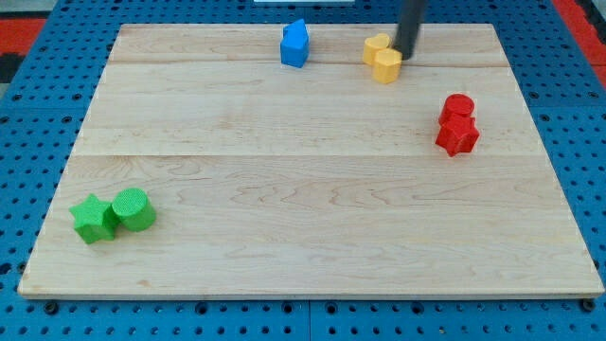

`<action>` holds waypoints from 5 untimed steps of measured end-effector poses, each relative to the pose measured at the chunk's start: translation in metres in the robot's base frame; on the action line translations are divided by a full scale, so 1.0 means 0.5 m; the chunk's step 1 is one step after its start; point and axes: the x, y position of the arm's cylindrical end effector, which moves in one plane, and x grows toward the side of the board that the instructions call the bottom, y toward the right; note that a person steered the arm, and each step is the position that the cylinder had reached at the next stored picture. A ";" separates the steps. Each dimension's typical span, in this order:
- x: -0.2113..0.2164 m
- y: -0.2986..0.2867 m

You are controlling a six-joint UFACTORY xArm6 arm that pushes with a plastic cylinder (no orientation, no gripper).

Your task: Place the yellow hexagon at center of the board

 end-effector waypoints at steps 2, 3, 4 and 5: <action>0.060 -0.130; -0.002 -0.076; 0.013 0.000; 0.111 -0.068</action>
